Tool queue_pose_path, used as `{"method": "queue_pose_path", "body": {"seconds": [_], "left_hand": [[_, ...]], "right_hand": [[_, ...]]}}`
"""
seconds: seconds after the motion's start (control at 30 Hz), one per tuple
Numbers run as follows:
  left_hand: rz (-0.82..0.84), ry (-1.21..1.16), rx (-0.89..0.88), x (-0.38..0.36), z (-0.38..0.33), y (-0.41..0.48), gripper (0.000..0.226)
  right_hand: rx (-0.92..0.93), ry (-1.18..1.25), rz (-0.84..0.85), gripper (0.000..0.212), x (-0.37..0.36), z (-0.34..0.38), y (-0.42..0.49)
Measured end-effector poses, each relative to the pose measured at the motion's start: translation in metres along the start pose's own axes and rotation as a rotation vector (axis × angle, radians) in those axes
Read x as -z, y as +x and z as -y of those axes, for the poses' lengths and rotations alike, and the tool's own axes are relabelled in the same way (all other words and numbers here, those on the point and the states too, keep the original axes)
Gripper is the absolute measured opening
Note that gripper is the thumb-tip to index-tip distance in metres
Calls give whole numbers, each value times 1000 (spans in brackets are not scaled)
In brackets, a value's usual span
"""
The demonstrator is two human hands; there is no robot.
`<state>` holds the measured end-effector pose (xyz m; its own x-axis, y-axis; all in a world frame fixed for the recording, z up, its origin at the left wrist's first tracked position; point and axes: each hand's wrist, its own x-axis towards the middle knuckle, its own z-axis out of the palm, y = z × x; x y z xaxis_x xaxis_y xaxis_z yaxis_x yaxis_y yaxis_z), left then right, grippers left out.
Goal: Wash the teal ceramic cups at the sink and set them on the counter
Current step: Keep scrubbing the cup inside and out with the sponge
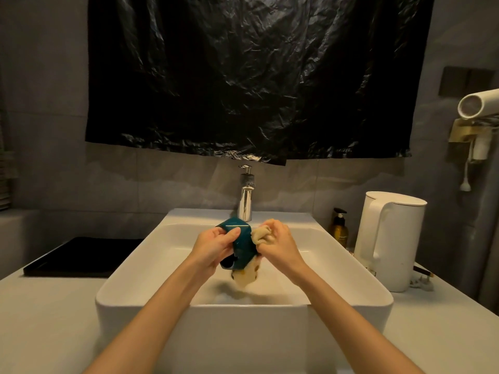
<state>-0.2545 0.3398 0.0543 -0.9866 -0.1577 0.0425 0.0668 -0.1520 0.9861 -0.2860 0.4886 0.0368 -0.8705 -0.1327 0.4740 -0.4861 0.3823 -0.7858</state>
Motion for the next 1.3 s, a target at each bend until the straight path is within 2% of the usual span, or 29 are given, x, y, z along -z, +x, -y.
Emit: {"method": "queue_pose_path", "body": {"seconds": [0.1,0.17,0.23,0.3,0.47,0.53,0.6,0.67,0.8,0.97,1.13,1.3], "left_hand": [[-10,-132,7,2,-1,1,21],[-10,-217,21,5,-2,0,11],[-4,-291,49,8,-2,0,13],[17,-334,66,12,-1,1,20],[56,-307,71,11,0,0,17],[47,-339,74,12,-1,1,20],[31,-402,86,15,-1,3,22],[41,-405,83,16,-2,3,21],[90,-260,80,11,2,-2,21],[152,-201,33,11,1,0,30],[267,164,-129,9,11,-4,27],[212,306,-217,7,16,-3,22]], "right_hand": [[194,-27,51,36,-5,6,-13],[350,-113,-1,34,-9,8,-17],[534,-207,-51,26,-12,10,-17],[632,-255,-71,23,-15,8,-13],[374,-151,-209,23,-14,8,-4],[488,-204,-160,24,-10,7,-8],[668,-324,-28,28,-10,5,-15],[728,-386,-13,29,-13,4,-14],[541,-303,-212,22,-17,7,-5],[674,-389,-131,25,-11,3,-11],[530,-305,-185,23,-12,4,-3],[637,-366,-103,25,-11,2,-9]]}}
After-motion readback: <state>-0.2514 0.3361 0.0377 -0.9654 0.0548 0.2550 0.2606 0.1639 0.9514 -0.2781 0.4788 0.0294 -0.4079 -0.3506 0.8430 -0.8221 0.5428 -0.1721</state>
